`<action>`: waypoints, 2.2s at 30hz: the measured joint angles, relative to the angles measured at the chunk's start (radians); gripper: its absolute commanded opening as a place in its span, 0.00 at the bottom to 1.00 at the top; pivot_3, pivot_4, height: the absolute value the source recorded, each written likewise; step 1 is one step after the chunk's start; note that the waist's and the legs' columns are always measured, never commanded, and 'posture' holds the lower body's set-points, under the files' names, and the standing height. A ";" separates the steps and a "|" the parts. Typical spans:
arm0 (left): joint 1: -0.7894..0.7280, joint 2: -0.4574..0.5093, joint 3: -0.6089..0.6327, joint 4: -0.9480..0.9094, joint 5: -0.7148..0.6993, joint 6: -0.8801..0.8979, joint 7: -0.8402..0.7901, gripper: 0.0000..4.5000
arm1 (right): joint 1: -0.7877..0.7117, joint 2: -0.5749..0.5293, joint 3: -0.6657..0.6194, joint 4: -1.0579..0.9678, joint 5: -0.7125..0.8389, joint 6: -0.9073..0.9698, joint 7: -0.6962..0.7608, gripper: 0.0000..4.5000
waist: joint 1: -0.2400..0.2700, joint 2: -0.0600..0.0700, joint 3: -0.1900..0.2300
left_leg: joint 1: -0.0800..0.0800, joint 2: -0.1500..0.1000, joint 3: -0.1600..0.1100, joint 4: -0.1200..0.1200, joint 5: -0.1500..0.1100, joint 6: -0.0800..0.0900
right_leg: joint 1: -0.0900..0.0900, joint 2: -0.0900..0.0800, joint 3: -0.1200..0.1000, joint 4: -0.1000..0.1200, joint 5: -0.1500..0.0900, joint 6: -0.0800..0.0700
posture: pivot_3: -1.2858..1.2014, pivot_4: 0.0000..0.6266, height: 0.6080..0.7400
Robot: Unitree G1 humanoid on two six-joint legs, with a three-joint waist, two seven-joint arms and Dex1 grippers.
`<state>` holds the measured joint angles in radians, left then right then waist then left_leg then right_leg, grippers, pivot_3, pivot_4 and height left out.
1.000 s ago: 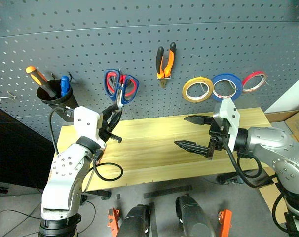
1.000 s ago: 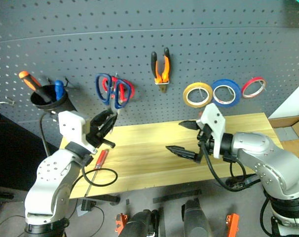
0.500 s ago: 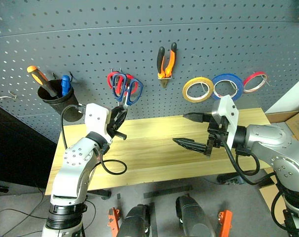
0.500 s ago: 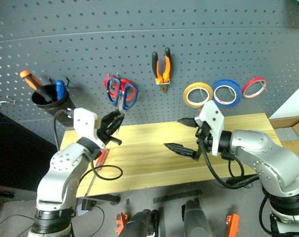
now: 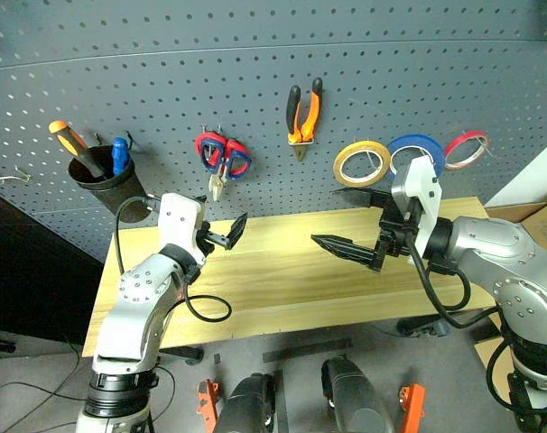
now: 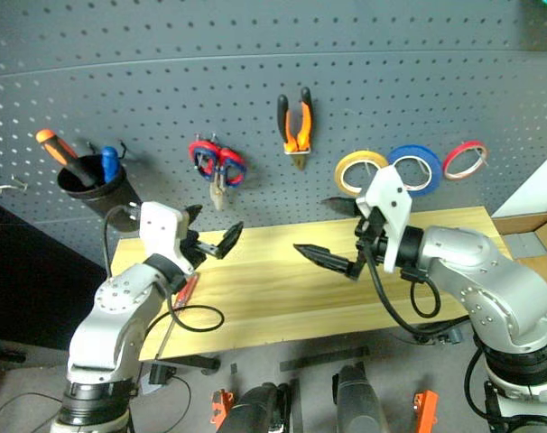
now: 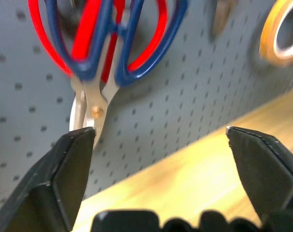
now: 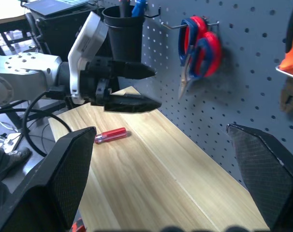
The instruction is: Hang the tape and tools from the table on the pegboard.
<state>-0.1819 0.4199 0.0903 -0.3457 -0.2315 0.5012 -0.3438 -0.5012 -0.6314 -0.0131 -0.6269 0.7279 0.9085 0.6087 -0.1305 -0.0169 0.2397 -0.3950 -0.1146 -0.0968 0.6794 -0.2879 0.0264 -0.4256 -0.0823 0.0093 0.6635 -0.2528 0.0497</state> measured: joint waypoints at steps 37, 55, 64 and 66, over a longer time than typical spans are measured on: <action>-0.019 0.220 -0.013 0.567 0.069 0.332 -0.102 0.18 | -0.005 0.252 0.291 0.002 -0.078 0.291 -0.317 1.00 | -0.009 -0.001 -0.001 | 0.000 0.002 0.001 0.000 -0.001 -0.001 | -0.005 0.002 0.002 0.002 0.001 -0.001 | 0.40 0.36 1.00; 0.289 0.065 0.156 0.047 0.016 -0.061 -0.055 0.18 | -0.007 0.154 0.221 -0.058 -0.097 0.015 -0.073 1.00 | -0.005 -0.004 -0.005 | -0.004 0.002 0.003 0.000 -0.001 -0.002 | -0.009 0.002 0.002 0.001 0.002 -0.002 | 0.43 0.29 1.00; 0.200 0.062 0.178 -0.169 0.078 -0.180 0.033 0.18 | -0.064 0.085 0.137 0.018 -0.076 -0.127 0.102 1.00 | 0.018 -0.007 -0.031 | -0.003 0.004 0.005 0.000 -0.001 -0.002 | -0.009 0.003 0.002 0.002 0.005 -0.003 | 0.45 0.23 1.00; 0.116 0.064 0.207 -0.179 0.078 -0.162 0.074 0.18 | -0.080 0.072 0.126 0.047 -0.080 -0.154 0.133 1.00 | 0.026 -0.008 -0.035 | -0.003 0.004 0.005 0.001 -0.001 -0.002 | -0.009 0.003 0.002 0.002 0.006 -0.003 | 0.46 0.20 1.00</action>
<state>-0.0655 0.4841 0.2970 -0.5249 -0.1533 0.3392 -0.2702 -0.5811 -0.5591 0.1128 -0.5797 0.6482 0.7542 0.7414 -0.1041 -0.0248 0.2043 -0.3979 -0.1108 -0.0919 0.6800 -0.2887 0.0240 -0.4344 -0.0788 0.0116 0.6653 -0.2471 0.0469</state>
